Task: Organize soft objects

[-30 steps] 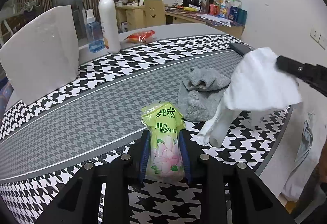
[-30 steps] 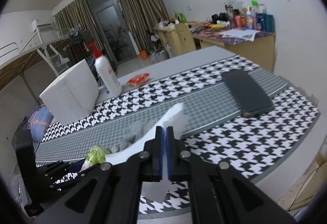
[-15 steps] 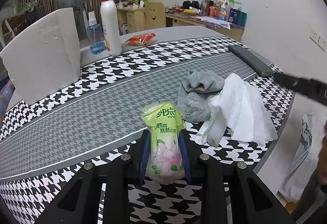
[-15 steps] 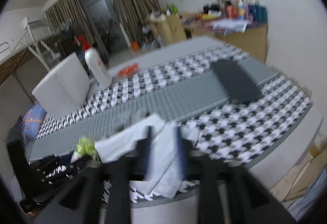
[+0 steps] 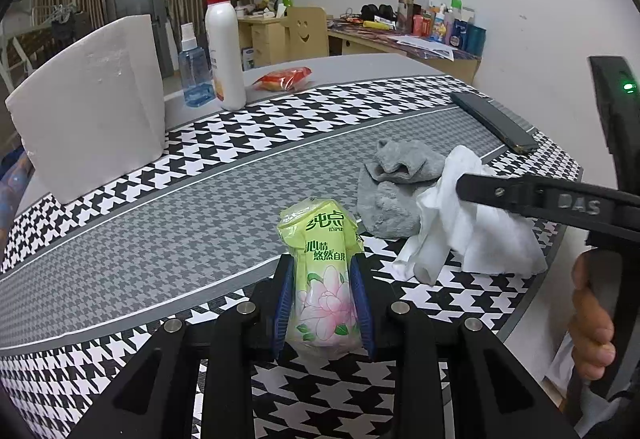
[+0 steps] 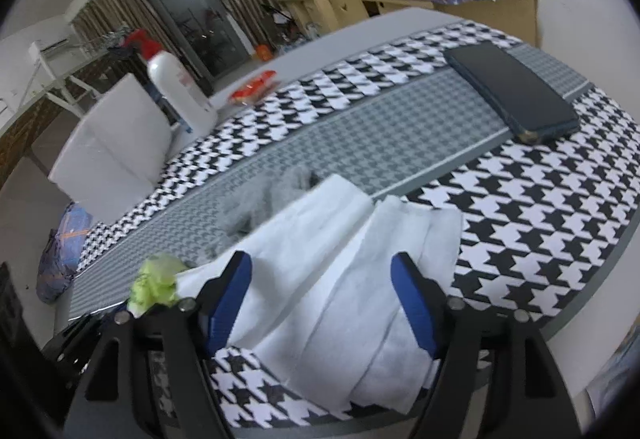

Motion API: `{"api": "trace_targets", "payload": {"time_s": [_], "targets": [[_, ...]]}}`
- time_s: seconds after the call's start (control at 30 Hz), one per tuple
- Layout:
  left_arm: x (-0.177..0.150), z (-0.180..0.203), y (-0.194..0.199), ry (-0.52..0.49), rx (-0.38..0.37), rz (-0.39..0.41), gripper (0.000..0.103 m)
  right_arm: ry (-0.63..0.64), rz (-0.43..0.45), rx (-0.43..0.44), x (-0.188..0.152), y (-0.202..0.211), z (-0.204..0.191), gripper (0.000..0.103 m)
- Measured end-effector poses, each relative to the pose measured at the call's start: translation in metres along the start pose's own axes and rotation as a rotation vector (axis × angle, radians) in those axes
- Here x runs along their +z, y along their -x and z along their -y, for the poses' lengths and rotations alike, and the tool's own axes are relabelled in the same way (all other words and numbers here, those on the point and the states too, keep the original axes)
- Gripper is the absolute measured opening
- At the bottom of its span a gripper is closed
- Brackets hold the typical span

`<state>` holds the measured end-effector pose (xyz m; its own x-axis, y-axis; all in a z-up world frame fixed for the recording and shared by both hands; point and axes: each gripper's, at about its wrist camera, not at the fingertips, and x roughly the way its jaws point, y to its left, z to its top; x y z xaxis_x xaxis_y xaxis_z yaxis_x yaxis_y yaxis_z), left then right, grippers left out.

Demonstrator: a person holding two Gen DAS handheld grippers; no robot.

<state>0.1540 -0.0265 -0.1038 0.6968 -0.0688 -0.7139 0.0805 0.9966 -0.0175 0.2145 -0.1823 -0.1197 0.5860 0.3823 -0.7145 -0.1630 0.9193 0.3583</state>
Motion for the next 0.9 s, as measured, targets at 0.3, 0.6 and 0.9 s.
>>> {"api": "trace_targets", "payload": {"time_s": [0.3,0.6,0.9], "targets": [[-0.001,-0.005,-0.001,0.016,-0.005,0.000,0.031,0.051,0.002,-0.128,0.000,-0.006,-0.013,0.054],[-0.003,-0.011,0.004,0.029,0.004,0.015,0.031,0.004,-0.011,-0.103,0.004,-0.006,-0.003,0.004],[0.002,-0.015,0.019,0.026,0.016,0.063,0.031,0.041,0.070,0.052,0.008,0.025,-0.016,0.003]]}}
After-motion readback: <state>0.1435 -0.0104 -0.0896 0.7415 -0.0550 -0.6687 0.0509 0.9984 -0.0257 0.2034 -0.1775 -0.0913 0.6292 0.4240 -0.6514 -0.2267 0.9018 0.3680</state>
